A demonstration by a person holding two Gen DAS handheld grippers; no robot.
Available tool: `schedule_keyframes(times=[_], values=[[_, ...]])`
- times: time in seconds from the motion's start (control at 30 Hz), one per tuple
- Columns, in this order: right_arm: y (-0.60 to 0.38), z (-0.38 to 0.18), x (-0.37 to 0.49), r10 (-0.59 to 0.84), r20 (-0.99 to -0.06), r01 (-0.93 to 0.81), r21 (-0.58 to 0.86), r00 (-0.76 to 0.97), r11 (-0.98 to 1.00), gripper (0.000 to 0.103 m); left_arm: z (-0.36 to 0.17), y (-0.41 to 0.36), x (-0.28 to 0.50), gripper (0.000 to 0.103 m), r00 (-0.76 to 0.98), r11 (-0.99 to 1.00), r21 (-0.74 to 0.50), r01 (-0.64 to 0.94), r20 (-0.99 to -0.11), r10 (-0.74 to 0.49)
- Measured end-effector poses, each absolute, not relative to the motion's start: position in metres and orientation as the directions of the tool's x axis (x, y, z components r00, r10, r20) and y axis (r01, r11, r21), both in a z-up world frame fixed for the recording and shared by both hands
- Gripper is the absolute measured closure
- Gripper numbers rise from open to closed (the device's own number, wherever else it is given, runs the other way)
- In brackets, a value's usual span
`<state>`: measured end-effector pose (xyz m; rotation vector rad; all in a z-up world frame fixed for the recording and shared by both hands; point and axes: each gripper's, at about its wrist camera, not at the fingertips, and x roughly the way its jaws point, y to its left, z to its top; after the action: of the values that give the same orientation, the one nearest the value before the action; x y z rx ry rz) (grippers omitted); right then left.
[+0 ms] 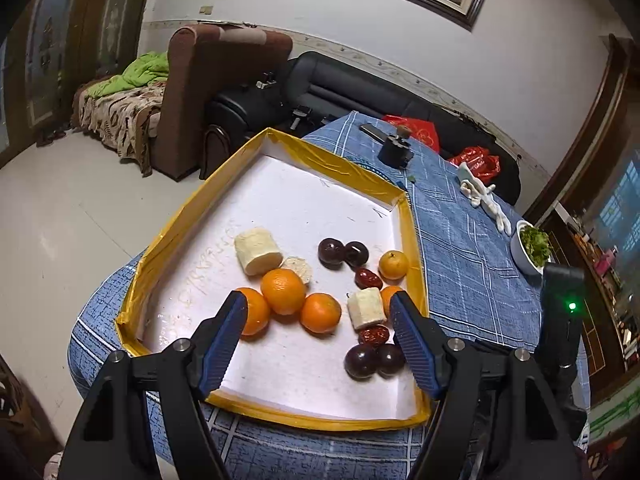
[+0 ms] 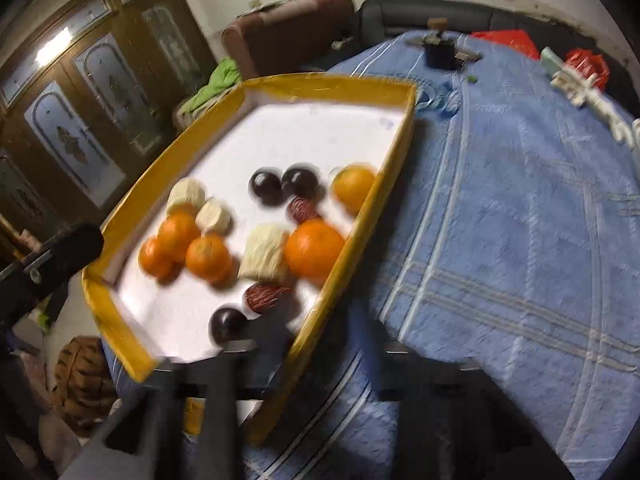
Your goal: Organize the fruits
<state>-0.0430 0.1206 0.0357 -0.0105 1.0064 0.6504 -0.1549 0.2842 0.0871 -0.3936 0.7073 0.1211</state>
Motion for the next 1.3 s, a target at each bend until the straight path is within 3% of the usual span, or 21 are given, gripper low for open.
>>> schedule_keyframes(times=[0.3, 0.4, 0.5, 0.63, 0.73, 1.1, 1.3], values=[[0.116, 0.037, -0.068, 0.493, -0.790, -0.495, 0.284, 0.364, 0.821, 0.072, 0.096, 0.283, -0.153, 0.026, 0.771, 0.917, -0.328, -0.227, -0.636, -0.037], [0.104, 0.038, -0.070, 0.557, -0.760, -0.484, 0.368, 0.334, 0.793, 0.069, 0.100, 0.271, -0.153, 0.026, 0.773, 0.931, -0.306, -0.201, -0.633, -0.042], [0.080, 0.044, -0.075, 0.603, -0.711, -0.459, 0.426, 0.363, 0.779, 0.050, 0.106, 0.260, -0.154, 0.026, 0.780, 0.943, -0.279, -0.182, -0.625, -0.034], [0.043, 0.056, -0.091, 0.581, -0.663, -0.427, 0.404, 0.472, 0.809, 0.040, 0.115, 0.237, -0.153, 0.024, 0.794, 0.960, -0.238, -0.148, -0.608, -0.028], [0.014, 0.057, -0.096, 0.547, -0.636, -0.377, 0.397, 0.544, 0.837, 0.033, 0.119, 0.211, -0.151, 0.017, 0.801, 0.974, -0.195, -0.118, -0.598, -0.023], [-0.062, 0.051, -0.101, 0.457, -0.617, -0.232, 0.412, 0.640, 0.881, 0.027, 0.115, 0.105, -0.135, 0.014, 0.787, 0.997, -0.079, 0.019, -0.614, -0.063], [-0.085, 0.047, -0.102, 0.406, -0.632, -0.158, 0.412, 0.660, 0.897, 0.027, 0.111, 0.076, -0.146, 0.014, 0.821, 0.999, 0.019, -0.032, -0.569, 0.037]])
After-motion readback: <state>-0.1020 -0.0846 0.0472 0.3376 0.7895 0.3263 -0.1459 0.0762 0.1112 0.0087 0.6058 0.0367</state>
